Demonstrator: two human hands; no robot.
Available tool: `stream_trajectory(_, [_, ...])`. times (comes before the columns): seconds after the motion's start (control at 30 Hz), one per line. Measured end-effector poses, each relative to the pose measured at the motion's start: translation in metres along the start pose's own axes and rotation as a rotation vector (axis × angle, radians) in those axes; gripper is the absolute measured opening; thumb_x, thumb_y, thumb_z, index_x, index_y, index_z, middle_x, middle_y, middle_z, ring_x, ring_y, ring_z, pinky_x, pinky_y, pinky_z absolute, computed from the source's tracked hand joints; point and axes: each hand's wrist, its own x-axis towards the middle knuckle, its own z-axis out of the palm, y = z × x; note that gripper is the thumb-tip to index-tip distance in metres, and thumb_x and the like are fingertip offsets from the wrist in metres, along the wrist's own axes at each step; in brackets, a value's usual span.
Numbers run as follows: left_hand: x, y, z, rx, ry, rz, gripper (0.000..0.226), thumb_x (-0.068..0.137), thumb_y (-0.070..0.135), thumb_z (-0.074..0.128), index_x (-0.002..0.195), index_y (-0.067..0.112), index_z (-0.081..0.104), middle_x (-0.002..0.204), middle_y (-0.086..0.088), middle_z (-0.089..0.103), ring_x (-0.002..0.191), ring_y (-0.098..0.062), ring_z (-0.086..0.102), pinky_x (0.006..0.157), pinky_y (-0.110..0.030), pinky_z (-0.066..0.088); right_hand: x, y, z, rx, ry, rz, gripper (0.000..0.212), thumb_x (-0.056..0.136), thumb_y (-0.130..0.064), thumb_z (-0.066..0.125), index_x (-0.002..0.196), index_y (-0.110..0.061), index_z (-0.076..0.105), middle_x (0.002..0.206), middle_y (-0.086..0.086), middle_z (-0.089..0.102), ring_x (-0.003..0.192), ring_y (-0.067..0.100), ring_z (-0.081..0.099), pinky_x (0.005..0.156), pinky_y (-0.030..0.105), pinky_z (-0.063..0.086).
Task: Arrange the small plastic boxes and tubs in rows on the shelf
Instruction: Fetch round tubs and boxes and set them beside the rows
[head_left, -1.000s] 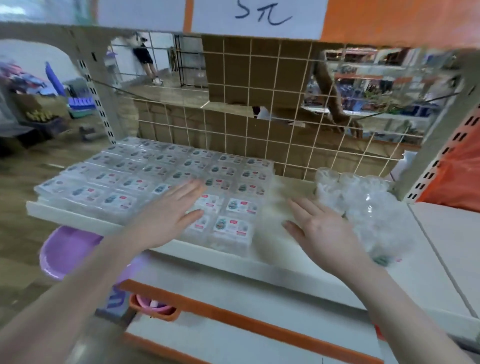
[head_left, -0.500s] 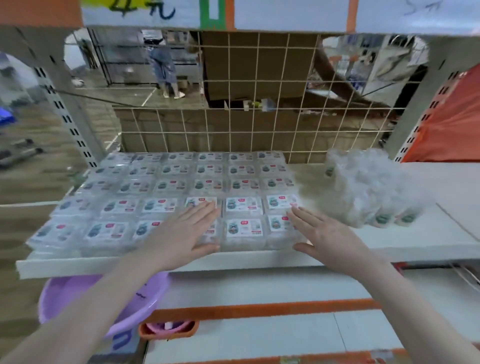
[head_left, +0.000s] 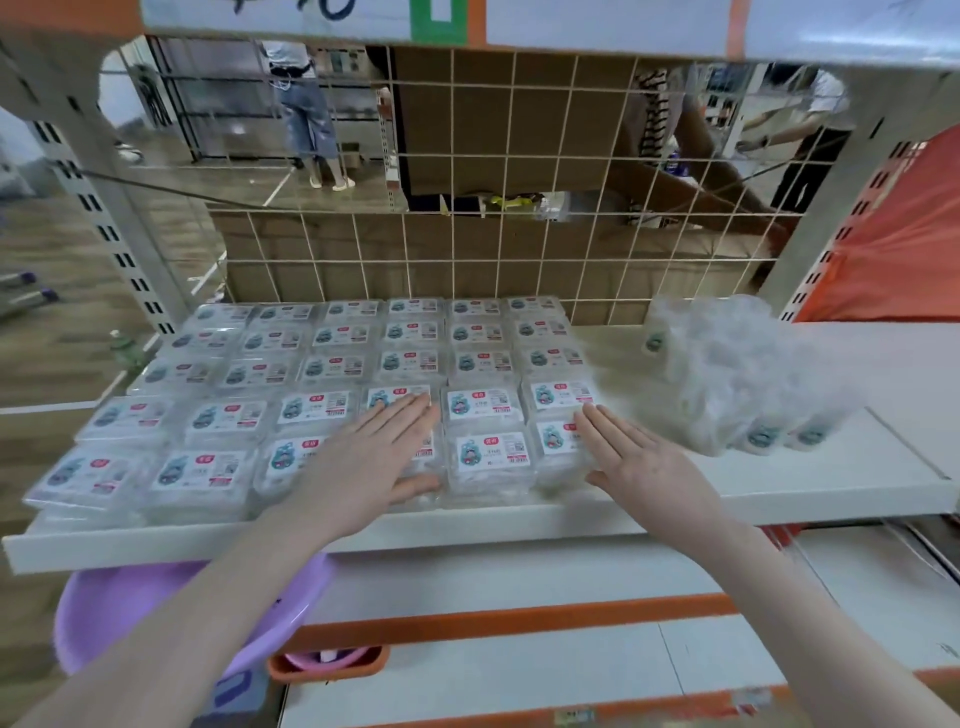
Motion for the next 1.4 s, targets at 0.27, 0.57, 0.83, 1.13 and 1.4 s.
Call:
stream_trajectory(0.27, [0.005,0.016,-0.008,-0.07,0.001,0.089,0.085,0.087,0.071,0.024,0.148,0.026,-0.014,0.146,0.011,-0.028,0.135,-0.005,-0.027,0.102,-0.021,-0.03,-0.002,0.002,-0.001,0.027,0.023,0.014,0.08,0.052,-0.03,0.091,0.118,0.003,0.062,0.121,0.018,0.062,0.11,0.028,0.062,0.086,0.044,0.053])
stream_trajectory(0.57, [0.026,0.034,-0.006,-0.111,0.001,0.125,0.084,0.089,0.063,0.038,0.151,0.025,-0.006,0.153,0.01,-0.017,0.144,-0.007,-0.011,0.099,-0.015,-0.028,0.001,0.002,-0.003,0.033,-0.001,0.021,0.081,0.043,-0.027,0.094,0.112,0.004,0.065,0.114,0.018,0.066,0.102,0.029,0.066,0.08,0.042,0.055])
stream_trajectory(0.83, [0.033,0.033,-0.001,0.008,0.039,0.129,0.083,0.092,0.057,0.036,0.151,0.016,-0.006,0.158,-0.004,-0.009,0.146,-0.015,-0.006,0.111,-0.024,-0.014,0.0,-0.011,-0.004,0.025,-0.084,0.089,0.078,0.047,-0.027,0.093,0.11,0.008,0.065,0.112,0.022,0.065,0.102,0.032,0.065,0.08,0.042,0.055])
stream_trajectory(1.13, [0.026,0.023,0.0,0.0,0.018,0.105,0.096,0.08,0.078,0.022,0.147,0.021,-0.019,0.147,0.007,-0.028,0.141,-0.007,-0.018,0.112,-0.028,-0.017,0.018,0.0,-0.008,0.118,-0.276,0.093,0.097,0.073,-0.071,-0.019,0.149,-0.013,-0.004,0.157,0.008,-0.005,0.145,0.02,-0.007,0.114,0.028,-0.008])
stream_trajectory(1.4, [0.025,0.019,-0.004,0.006,-0.015,0.079,0.095,0.084,0.075,0.027,0.147,0.021,-0.018,0.147,0.006,-0.027,0.142,-0.008,-0.017,0.105,-0.024,-0.025,0.029,0.004,0.002,0.149,-0.358,0.075,0.114,0.057,-0.076,-0.033,0.149,-0.013,-0.008,0.158,0.007,-0.007,0.144,0.018,-0.012,0.109,0.023,-0.017])
